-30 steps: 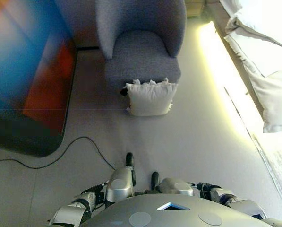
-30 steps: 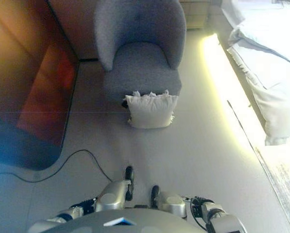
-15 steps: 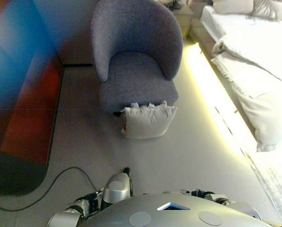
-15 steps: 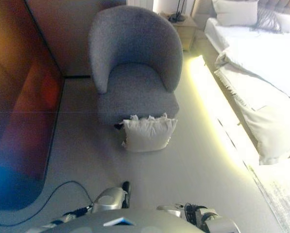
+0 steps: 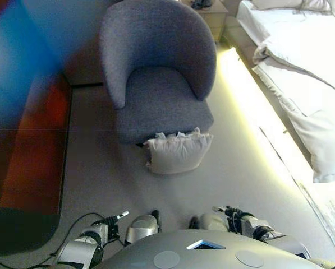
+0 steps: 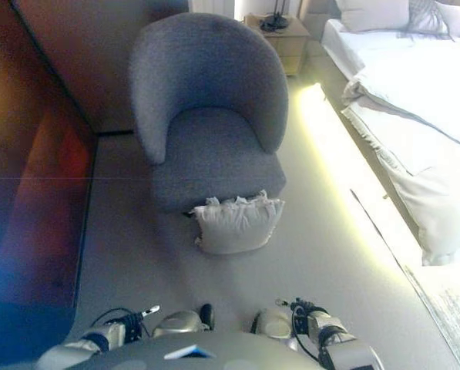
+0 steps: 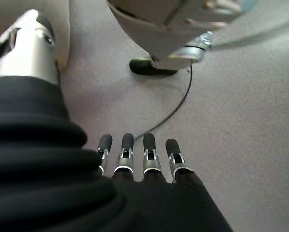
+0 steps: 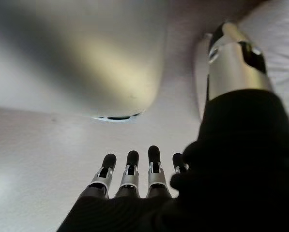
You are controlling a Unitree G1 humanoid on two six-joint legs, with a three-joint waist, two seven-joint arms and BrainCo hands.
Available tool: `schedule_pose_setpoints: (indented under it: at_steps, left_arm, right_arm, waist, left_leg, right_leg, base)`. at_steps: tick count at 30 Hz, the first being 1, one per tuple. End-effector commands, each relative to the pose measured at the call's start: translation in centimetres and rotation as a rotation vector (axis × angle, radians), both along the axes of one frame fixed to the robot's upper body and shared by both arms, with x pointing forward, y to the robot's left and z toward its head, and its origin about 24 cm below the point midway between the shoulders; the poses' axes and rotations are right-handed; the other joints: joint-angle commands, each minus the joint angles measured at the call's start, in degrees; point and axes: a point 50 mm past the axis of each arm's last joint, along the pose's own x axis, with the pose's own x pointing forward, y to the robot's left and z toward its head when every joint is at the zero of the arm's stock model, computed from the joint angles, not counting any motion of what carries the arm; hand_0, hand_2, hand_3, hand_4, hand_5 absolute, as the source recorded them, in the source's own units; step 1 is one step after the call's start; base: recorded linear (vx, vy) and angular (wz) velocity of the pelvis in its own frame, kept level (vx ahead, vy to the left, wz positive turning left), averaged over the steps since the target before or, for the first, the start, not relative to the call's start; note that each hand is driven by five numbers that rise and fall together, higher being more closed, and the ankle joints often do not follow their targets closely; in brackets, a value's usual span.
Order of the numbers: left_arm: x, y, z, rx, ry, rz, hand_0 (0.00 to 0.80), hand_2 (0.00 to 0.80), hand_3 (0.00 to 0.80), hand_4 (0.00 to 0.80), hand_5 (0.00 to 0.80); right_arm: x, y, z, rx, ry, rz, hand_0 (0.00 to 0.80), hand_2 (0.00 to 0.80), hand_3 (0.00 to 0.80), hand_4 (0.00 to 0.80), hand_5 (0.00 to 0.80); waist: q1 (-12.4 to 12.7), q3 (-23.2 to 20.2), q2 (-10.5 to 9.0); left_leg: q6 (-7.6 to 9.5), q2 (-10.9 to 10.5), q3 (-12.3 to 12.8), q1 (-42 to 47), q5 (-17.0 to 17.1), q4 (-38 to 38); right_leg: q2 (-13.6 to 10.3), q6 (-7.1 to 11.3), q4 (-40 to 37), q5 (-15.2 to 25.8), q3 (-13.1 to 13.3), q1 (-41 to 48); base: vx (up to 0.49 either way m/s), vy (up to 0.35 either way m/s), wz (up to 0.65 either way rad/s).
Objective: Pick up the cushion and take it to the sofa
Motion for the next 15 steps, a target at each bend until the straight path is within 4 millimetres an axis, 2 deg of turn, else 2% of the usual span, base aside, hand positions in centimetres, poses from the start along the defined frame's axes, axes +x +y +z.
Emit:
schedule_pose_setpoints:
  at_steps: [1, 2, 5, 7, 9, 10, 12, 13, 14, 15]
  left_arm:
    - [1.2, -0.1, 0.1, 0.022, -0.014, 0.012, 0.000, 0.000, 0.000, 0.000, 0.000]
    - [0.9, 0.0, 0.1, 0.029, -0.011, 0.021, 0.000, 0.000, 0.000, 0.000, 0.000]
    - [0.0, 0.3, 0.1, 0.049, 0.003, 0.034, 0.000, 0.000, 0.000, 0.000, 0.000]
    - [-0.6, 0.4, 0.0, 0.048, 0.006, 0.049, 0.000, 0.000, 0.000, 0.000, 0.000]
    - [-0.9, 0.3, -0.1, 0.045, 0.003, 0.063, 0.000, 0.000, 0.000, 0.000, 0.000]
    - [-1.1, 0.2, -0.1, 0.035, 0.003, 0.057, 0.000, 0.000, 0.000, 0.000, 0.000]
    - [-1.1, 0.1, -0.2, 0.027, -0.010, 0.044, 0.000, 0.000, 0.000, 0.000, 0.000]
    - [-1.0, -0.1, -0.2, 0.032, -0.025, 0.060, 0.000, 0.000, 0.000, 0.000, 0.000]
    - [-0.7, -0.4, -0.3, 0.029, -0.040, 0.074, 0.000, 0.000, 0.000, 0.000, 0.000]
    - [-0.3, -0.7, -0.3, 0.033, -0.052, 0.078, 0.000, 0.000, 0.000, 0.000, 0.000]
  right_arm:
    - [0.6, -1.6, 0.4, -0.044, -0.024, -0.034, 0.000, 0.000, 0.000, 0.000, 0.000]
    - [0.1, -1.6, 0.3, -0.046, -0.011, -0.022, 0.000, 0.000, 0.000, 0.000, 0.000]
    - [-0.5, -1.3, 0.1, -0.049, 0.001, 0.007, 0.000, 0.000, 0.000, 0.000, 0.000]
    - [-0.8, -1.4, 0.1, -0.054, 0.012, 0.030, 0.000, 0.000, 0.000, 0.000, 0.000]
    - [-1.0, -1.7, 0.1, -0.065, 0.038, 0.077, 0.000, 0.000, 0.000, 0.000, 0.000]
    - [-1.1, -1.9, 0.2, -0.068, 0.046, 0.090, 0.000, 0.000, 0.000, 0.000, 0.000]
    - [-0.7, -2.2, 0.3, -0.065, 0.045, 0.125, 0.000, 0.000, 0.000, 0.000, 0.000]
    - [-0.5, -2.4, 0.4, -0.071, 0.042, 0.131, 0.000, 0.000, 0.000, 0.000, 0.000]
    - [-0.2, -2.7, 0.5, -0.084, 0.038, 0.123, 0.000, 0.000, 0.000, 0.000, 0.000]
    - [0.1, -3.1, 0.7, -0.099, 0.033, 0.111, 0.000, 0.000, 0.000, 0.000, 0.000]
  waist:
    - [-2.4, 2.0, 0.44]
    - [-2.8, 2.1, 0.50]
    - [-3.4, 2.4, -0.14]
    - [-3.4, 1.9, -0.77]
    - [-3.6, 1.3, -0.75]
    - [-3.7, 1.0, -0.49]
    - [-3.3, 1.1, -0.07]
    - [-2.8, 1.3, -0.16]
    - [-2.4, 1.9, -0.33]
    - [-2.1, 2.5, -0.16]
  left_leg:
    - [-0.48, -1.2, -5.1, -0.9, -8.4, 6.3]
    - [-0.39, -0.6, -5.6, 0.3, -9.6, 6.5]
    - [-0.31, 0.7, -6.2, 2.8, -12.9, 8.4]
    - [-1.31, 2.1, -6.1, 4.3, -14.8, 10.2]
    - [-2.61, 4.7, -5.6, 6.3, -15.3, 11.2]
    - [-3.74, 6.2, -5.6, 7.0, -13.9, 11.9]
    - [-6.09, 9.1, -5.9, 4.3, -7.7, 18.1]
    - [-6.39, 9.5, -6.3, 0.9, -5.4, 23.1]
    - [-6.11, 9.6, -6.1, -3.4, -4.4, 28.4]
    - [-5.92, 9.6, -5.7, -6.3, -4.2, 30.0]
  right_leg:
    - [-1.6, 0.78, -9.0, 11.9, 3.2, 0.0]
    - [-2.9, 1.16, -10.7, 13.2, 4.1, -0.7]
    - [-3.8, 1.11, -7.2, 13.5, 5.7, -1.1]
    - [-4.3, 1.32, -7.2, 13.0, 4.5, -0.2]
    - [-3.8, 0.94, -5.6, 11.5, 3.8, 0.0]
    - [-3.3, 0.41, -4.9, 10.8, 3.3, -0.1]
    - [-2.1, -1.59, -4.5, 9.2, 2.4, 0.5]
    - [-1.8, -2.65, -4.9, 8.7, 2.0, 1.4]
    - [-1.7, -3.70, -5.3, 8.1, 1.5, 2.6]
    - [-1.6, -4.30, -5.8, 7.4, 0.6, 3.8]
  base:
    - [0.405, -0.172, 0.16]
    - [0.383, -0.176, 0.33]
    - [0.419, -0.233, 0.28]
    - [0.445, -0.290, 0.37]
    - [0.430, -0.291, 0.39]
    - [0.352, -0.262, 0.23]
    - [0.265, -0.271, 0.20]
    - [0.180, -0.265, 0.15]
    - [0.145, -0.220, 0.12]
    - [0.108, -0.113, 0.11]
